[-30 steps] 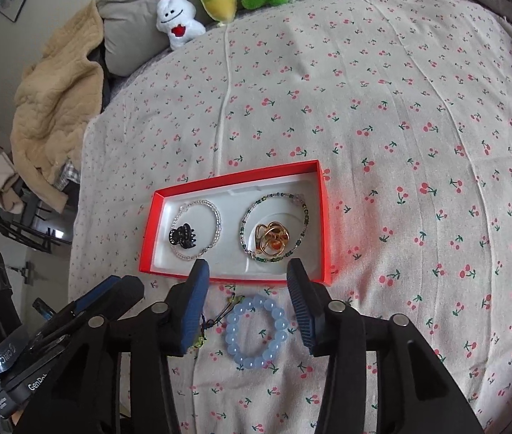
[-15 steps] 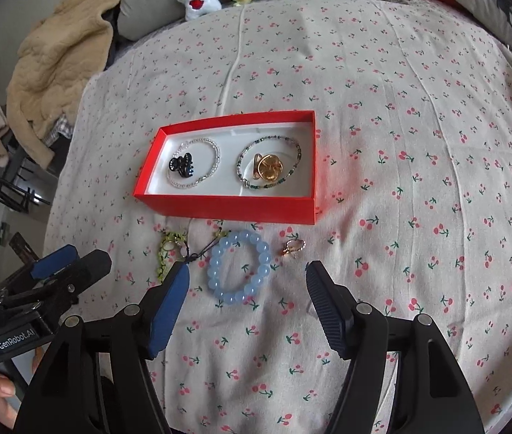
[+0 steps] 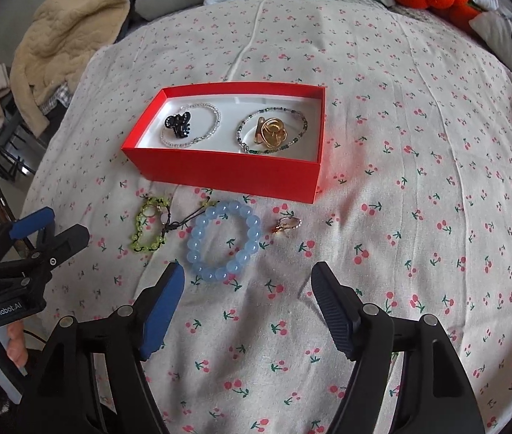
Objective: Organize jewelry
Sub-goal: 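Withdraw both grippers and move them toward the green and blue bracelets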
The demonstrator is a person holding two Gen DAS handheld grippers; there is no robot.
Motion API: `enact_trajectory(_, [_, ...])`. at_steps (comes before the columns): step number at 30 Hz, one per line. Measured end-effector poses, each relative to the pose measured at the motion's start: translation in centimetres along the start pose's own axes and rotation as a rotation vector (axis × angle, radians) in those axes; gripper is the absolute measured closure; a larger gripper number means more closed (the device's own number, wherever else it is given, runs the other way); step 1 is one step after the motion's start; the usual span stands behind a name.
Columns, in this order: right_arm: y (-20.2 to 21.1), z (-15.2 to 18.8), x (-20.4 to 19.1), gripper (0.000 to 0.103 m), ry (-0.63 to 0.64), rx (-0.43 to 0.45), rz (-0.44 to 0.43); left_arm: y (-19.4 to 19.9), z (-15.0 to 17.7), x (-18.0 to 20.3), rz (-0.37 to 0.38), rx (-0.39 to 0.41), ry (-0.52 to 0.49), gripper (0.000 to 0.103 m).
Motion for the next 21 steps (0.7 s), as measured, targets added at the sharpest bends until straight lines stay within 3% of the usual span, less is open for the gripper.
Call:
enact_trajectory(12, [-1.6,1.4,-1.1,0.027,0.09,0.003,-0.007,-2.3,1.1,2.0,0.132,-0.044,-0.015,0.01])
enact_trajectory(21, [-2.1,1.1,-0.6,0.027,0.066,-0.002,0.013,-3.9,1.1,3.0,0.15,-0.083,0.028,0.043])
Point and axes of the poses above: each gripper's, at about its wrist camera, not at the fingertips, and y roughly against the way its jaws point, x to its right, z to its underside, the point moved 10 cm from there along -y, roughly the way its jaws point
